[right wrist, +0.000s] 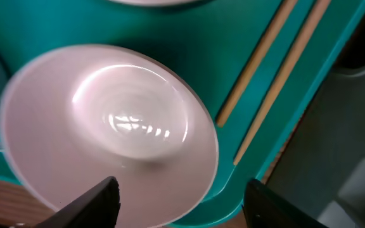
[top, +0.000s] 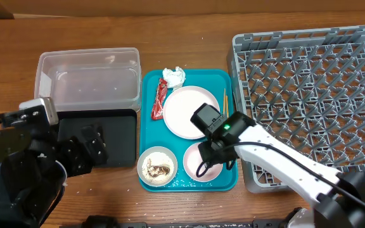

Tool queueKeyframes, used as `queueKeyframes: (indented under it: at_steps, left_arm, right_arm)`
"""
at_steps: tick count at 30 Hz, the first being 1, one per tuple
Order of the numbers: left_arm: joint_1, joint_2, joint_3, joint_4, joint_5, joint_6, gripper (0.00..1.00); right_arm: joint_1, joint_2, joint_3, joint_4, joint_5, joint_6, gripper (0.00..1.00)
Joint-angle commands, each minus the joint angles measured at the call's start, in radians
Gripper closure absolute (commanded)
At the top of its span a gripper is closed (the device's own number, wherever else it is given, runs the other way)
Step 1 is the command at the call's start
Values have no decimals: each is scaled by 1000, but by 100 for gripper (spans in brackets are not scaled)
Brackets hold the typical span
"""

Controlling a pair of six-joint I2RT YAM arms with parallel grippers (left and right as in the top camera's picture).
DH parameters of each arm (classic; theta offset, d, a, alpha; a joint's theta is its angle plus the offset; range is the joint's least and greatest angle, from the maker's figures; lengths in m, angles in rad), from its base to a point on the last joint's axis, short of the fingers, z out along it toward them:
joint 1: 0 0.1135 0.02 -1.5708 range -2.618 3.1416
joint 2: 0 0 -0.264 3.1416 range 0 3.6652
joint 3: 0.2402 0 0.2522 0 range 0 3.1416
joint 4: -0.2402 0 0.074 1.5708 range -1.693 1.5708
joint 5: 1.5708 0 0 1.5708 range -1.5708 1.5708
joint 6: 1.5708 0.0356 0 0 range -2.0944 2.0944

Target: Sort waste into correct bins and load items into the dishwasher

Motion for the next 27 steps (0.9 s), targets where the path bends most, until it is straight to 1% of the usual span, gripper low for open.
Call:
queueKeyframes:
  at_steps: [1,4,5,6,7,8,9,10,12,14,16,18,23,24,27]
  left_arm:
    - [-1,17,8,-10,-54,-31,0]
    - [-1,19,7,-11,-53,-32,0]
    - [-1,20,7,-11,-53,-32,0]
    - [-1,20,7,-11,-53,-32,0]
    - [-1,20,7,-11,-53,-31,0]
    - [-1,20,7,-11,-53,-32,0]
    - [-1,20,7,-11,-53,-32,0]
    - [-1,20,7,-11,-53,-31,0]
    - [-1,20,7,-11,-53,-31,0]
    - [-1,20,7,-11,-53,-31,0]
    - [-1,20,7,-11,-53,-32,0]
    - [-1,20,7,-11,-53,-32,0]
    - [-1,20,7,-11,-53,-31,0]
    - [-1,20,7,-11,-53,-31,0]
    - [-1,20,7,-11,-53,-31,0]
  right_arm:
    - [-5,54,-29,20,26,-26,36]
    - [-10,89,-39,49,25,-26,38]
    - [-11,100,-42,58,24,-25,43]
    - [-12,107,-45,64,20,-26,52]
    - [-12,109,-47,65,20,-25,66]
    - [-12,109,-47,65,20,-25,77]
    - [-12,108,-47,65,21,-25,79]
    - [-12,103,-42,61,21,-20,83]
    - [-12,93,-31,47,23,-13,88]
    - [-12,77,-13,14,64,31,95]
    - [-12,36,31,-55,152,85,96]
    - [-12,-3,76,-93,183,109,96]
    - [-12,-148,193,-113,268,121,96]
    - [-12,-177,212,-113,311,141,96]
    - [-12,-271,243,-112,542,219,96]
